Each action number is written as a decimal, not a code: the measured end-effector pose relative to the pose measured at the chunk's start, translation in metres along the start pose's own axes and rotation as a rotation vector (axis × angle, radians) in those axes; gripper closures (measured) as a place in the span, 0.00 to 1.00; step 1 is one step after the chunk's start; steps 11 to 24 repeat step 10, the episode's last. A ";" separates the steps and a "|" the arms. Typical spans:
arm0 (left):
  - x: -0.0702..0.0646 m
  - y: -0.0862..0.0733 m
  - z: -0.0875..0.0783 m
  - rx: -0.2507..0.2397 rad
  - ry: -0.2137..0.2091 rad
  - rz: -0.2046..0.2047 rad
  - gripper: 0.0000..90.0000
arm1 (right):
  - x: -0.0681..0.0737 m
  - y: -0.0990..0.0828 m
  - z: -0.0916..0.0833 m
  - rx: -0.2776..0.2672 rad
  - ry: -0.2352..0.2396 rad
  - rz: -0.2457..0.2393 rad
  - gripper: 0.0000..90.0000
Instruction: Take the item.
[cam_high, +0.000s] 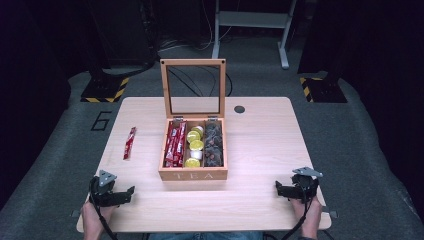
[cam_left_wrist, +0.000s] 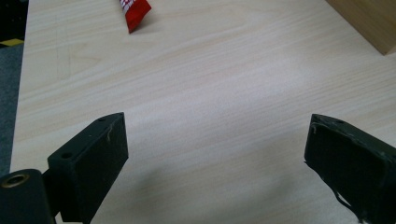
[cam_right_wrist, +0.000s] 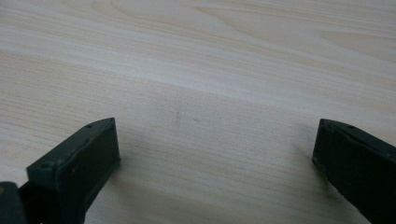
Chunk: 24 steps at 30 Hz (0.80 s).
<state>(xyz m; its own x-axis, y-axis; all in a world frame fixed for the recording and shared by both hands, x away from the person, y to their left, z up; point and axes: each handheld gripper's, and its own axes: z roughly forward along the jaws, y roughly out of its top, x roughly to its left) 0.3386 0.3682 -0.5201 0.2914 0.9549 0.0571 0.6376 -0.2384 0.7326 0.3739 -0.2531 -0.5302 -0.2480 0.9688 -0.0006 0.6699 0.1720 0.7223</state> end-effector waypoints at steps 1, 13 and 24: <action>0.000 -0.002 0.001 0.002 0.000 0.001 0.07 | 0.000 0.000 0.000 0.002 -0.001 0.001 0.00; 0.003 -0.010 0.005 -0.008 -0.016 -0.016 0.06 | 0.000 0.000 0.000 0.000 0.000 0.000 0.00; 0.003 -0.010 0.005 -0.008 -0.016 -0.016 0.06 | 0.000 0.000 0.000 0.000 0.000 0.000 0.00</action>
